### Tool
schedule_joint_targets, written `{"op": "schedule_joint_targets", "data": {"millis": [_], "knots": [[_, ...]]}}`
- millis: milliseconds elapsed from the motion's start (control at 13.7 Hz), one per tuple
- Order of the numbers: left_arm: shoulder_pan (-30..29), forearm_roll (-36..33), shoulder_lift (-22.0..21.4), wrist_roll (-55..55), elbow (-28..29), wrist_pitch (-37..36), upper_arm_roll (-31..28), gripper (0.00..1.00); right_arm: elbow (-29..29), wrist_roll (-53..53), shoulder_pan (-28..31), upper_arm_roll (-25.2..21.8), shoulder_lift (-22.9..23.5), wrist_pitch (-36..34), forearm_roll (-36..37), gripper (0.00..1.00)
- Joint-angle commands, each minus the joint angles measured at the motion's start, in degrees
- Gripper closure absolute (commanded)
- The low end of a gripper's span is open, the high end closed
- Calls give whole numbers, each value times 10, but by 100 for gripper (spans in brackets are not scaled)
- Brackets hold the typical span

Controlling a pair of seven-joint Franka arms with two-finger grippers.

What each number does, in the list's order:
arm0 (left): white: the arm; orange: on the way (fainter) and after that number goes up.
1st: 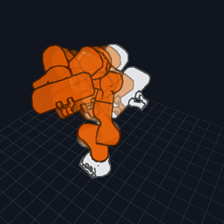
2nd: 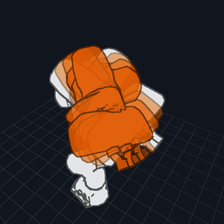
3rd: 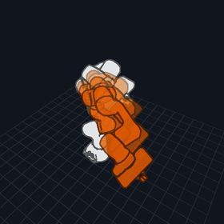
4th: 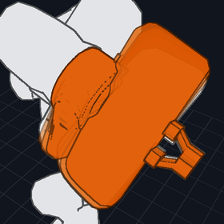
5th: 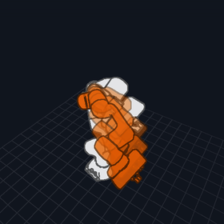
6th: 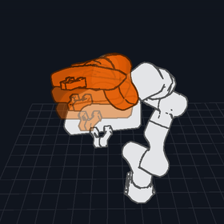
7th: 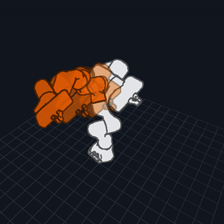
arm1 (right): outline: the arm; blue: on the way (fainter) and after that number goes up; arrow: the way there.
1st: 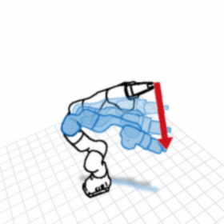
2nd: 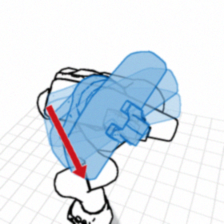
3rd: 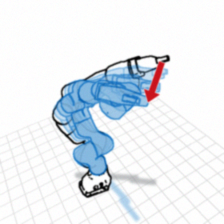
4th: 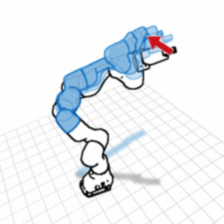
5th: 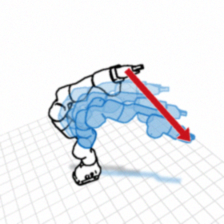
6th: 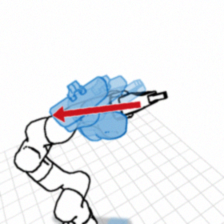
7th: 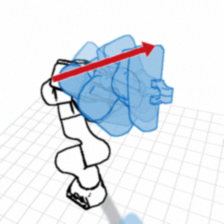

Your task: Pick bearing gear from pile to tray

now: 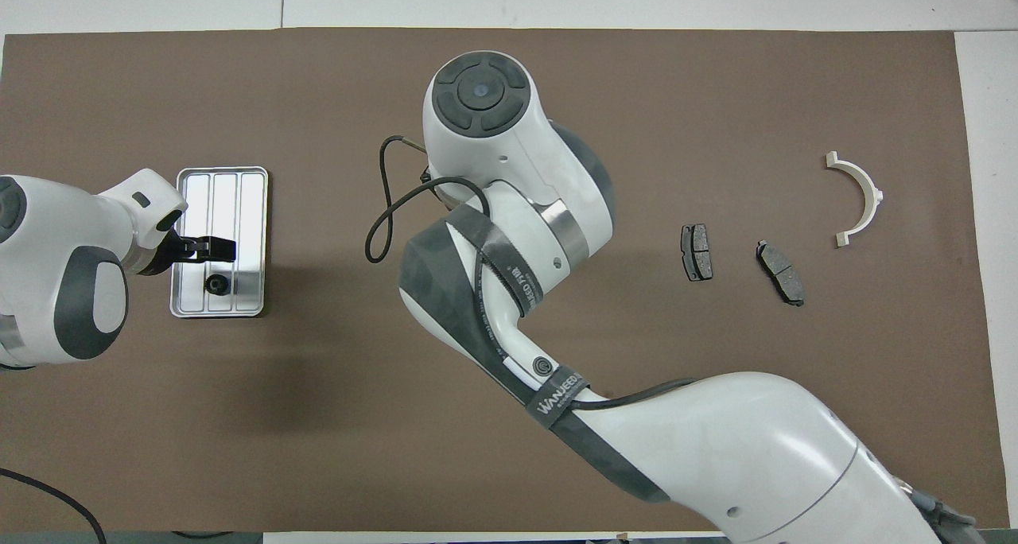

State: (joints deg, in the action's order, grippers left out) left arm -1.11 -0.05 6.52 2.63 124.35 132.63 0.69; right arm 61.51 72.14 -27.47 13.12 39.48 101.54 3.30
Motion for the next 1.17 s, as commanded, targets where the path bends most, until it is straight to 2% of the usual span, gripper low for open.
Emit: {"op": "schedule_joint_targets", "data": {"millis": [0, 366, 512, 1098], "knots": [[2, 10, -5, 5, -15, -18, -1, 0, -10, 56, -24, -1, 33, 34, -9, 100], [2, 11, -5, 4, -65, -80, -1, 0, -10, 83, -39, -6, 85, 88, -2, 100], [2, 11, -5, 4, -67, -83, 0, 0, -10, 96, -51, -20, 104, 113, 2, 100], [2, 11, -5, 0, -67, -80, 0, 0, -10, 97, -77, -51, 133, 145, 2, 100]]}}
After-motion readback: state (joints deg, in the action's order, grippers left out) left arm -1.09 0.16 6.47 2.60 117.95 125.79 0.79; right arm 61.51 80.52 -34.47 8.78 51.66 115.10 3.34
